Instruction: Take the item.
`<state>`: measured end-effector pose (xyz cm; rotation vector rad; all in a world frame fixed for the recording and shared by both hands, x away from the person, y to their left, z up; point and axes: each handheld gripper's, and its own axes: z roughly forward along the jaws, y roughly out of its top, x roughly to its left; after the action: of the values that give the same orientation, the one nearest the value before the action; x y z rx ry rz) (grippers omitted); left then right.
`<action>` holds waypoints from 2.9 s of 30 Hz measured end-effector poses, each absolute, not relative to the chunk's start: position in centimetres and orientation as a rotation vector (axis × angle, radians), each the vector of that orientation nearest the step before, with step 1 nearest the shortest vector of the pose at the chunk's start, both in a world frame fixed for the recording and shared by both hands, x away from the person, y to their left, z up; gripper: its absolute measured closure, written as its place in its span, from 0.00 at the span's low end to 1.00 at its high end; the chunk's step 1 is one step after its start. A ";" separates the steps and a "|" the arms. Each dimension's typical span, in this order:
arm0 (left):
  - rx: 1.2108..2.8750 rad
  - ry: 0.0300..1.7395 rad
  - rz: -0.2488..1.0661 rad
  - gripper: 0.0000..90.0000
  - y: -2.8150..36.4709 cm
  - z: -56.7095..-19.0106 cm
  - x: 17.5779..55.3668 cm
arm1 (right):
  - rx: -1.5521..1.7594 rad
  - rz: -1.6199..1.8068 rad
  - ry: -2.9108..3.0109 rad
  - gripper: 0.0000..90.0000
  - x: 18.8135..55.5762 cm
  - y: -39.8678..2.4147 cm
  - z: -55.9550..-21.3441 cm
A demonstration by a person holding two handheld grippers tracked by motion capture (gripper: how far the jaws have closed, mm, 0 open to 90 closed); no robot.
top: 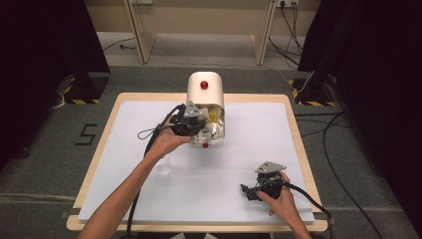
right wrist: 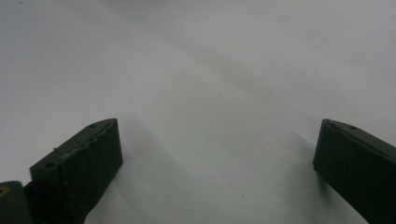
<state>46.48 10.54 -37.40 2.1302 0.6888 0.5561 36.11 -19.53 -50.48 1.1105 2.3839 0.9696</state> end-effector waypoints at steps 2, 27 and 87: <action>2.121 0.680 0.558 0.97 10.6 -37.1 46.2 | 1.110 0.970 2.384 0.02 36.1 -19.5 -50.5; 2.000 0.619 0.597 0.98 13.8 -32.9 43.4 | 1.111 0.969 2.384 0.02 36.1 -19.5 -50.5; 1.964 0.802 0.535 0.98 25.4 -41.2 37.1 | 1.115 0.970 2.383 0.02 36.1 -19.5 -50.5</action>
<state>37.06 25.37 -41.24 1.9637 0.8015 0.5348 36.09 -19.50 -50.50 1.1152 2.3826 0.9699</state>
